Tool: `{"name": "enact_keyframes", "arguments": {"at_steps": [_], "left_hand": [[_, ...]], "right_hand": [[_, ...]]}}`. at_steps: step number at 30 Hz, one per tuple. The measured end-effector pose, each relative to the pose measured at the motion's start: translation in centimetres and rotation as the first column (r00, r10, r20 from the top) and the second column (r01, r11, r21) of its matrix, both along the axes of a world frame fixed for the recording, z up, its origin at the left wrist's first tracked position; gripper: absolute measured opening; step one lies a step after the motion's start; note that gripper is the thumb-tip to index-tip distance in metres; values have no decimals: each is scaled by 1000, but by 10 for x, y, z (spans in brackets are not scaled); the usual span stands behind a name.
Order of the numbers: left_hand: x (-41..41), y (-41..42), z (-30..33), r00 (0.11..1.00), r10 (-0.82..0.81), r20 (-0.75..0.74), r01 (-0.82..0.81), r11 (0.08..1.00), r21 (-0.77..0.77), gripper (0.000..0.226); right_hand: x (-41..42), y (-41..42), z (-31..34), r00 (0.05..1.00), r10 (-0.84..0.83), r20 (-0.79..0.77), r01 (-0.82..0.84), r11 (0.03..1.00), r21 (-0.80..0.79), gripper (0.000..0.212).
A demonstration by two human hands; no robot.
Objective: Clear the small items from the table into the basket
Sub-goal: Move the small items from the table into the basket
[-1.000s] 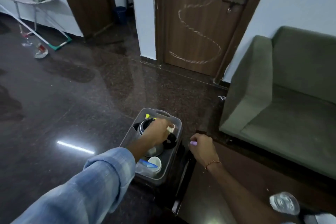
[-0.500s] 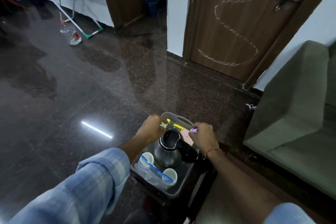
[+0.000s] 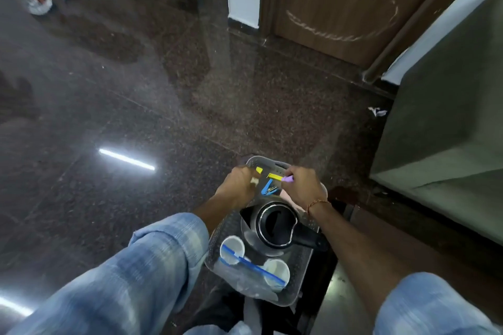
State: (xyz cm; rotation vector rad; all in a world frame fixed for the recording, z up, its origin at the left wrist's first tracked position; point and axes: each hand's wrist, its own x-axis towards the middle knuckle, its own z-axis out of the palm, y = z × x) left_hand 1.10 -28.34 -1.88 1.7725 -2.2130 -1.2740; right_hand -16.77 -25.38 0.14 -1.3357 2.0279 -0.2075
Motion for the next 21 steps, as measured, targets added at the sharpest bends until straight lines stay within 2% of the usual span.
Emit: {"name": "enact_keyframes", "arguments": {"at_steps": [11,16,21], "left_hand": [[-19,-21,-63,998,-45,-33,46,999,21,22],[-18,-18,-70,995,-88,-51,90,995,39,28],[-11,-14,-62,985,-139,-104,139,990,-5,29]], "right_hand": [[5,-28,-72,989,139,-45,-134,986,103,13],[0,-29,-81,985,164,-50,-160,983,85,17],[-7,-25,-71,988,151,-36,-148,987,57,29]]}}
